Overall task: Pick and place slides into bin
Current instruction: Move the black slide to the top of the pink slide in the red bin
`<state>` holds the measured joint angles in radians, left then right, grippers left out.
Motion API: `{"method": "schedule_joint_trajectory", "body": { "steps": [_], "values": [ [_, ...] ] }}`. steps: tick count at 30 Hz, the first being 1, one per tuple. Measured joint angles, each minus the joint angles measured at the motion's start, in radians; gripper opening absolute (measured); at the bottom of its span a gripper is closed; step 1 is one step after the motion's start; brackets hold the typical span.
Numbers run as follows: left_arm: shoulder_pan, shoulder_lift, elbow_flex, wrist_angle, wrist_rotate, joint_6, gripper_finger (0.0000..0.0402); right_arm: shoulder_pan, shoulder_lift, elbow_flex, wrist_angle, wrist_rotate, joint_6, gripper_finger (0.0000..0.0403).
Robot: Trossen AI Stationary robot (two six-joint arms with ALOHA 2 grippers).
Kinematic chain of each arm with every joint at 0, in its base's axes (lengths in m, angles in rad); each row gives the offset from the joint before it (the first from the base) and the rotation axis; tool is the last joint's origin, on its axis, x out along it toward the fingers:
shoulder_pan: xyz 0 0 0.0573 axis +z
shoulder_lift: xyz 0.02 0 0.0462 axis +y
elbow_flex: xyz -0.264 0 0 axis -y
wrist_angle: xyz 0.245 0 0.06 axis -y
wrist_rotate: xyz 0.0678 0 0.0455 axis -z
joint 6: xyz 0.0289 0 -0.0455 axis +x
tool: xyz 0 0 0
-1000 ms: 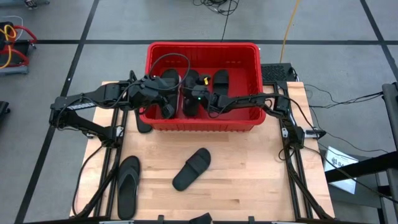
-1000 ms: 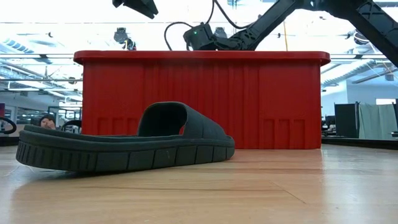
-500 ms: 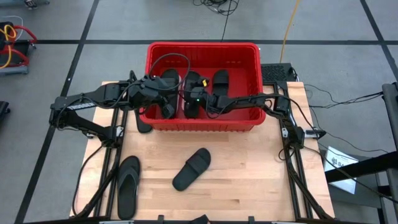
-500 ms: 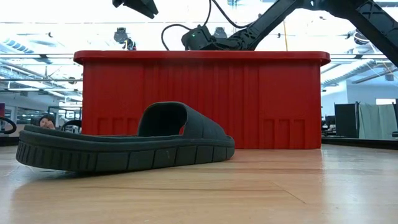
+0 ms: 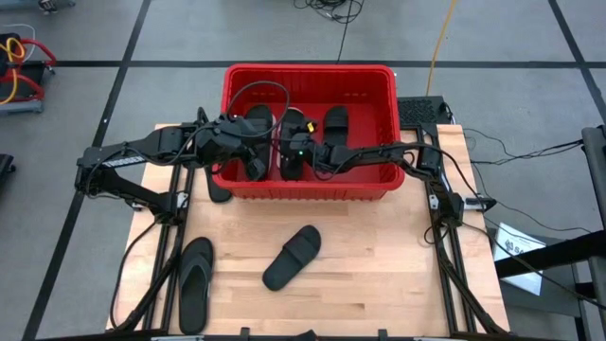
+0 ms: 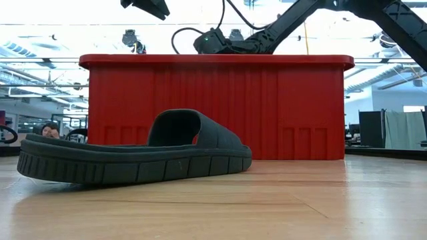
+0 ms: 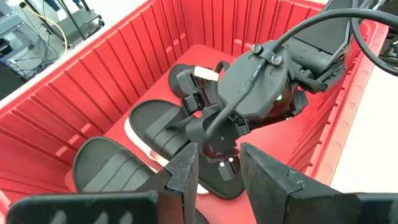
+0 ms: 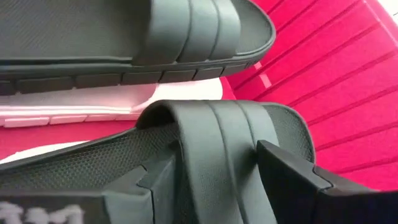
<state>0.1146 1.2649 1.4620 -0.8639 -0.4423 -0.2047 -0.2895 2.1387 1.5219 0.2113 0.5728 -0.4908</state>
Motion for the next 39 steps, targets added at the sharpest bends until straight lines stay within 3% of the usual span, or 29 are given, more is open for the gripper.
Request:
{"method": "schedule_joint_trajectory", "body": {
  "steps": [7,15,26,34,39],
  "values": [
    [0.0,0.0,0.0,0.0,0.005,0.0,0.0118,0.008,-0.006,0.001,-0.028,-0.004,-0.01,0.0196],
    [0.0,0.0,0.0,0.0,0.024,0.0,0.0118,0.008,-0.035,0.001,-0.091,-0.105,0.007,0.0196],
    [0.0,0.0,0.0,0.0,0.025,0.0,0.0118,0.009,-0.064,0.0,-0.103,-0.117,-0.012,0.0196],
    [0.0,0.0,0.0,-0.001,0.026,0.0,0.0118,0.011,-0.071,0.0,-0.174,-0.233,-0.046,0.0196],
    [0.0,0.0,0.0,-0.001,0.026,0.0,0.0118,0.013,-0.075,0.0,-0.18,-0.237,-0.052,0.0196]
  ]
}}
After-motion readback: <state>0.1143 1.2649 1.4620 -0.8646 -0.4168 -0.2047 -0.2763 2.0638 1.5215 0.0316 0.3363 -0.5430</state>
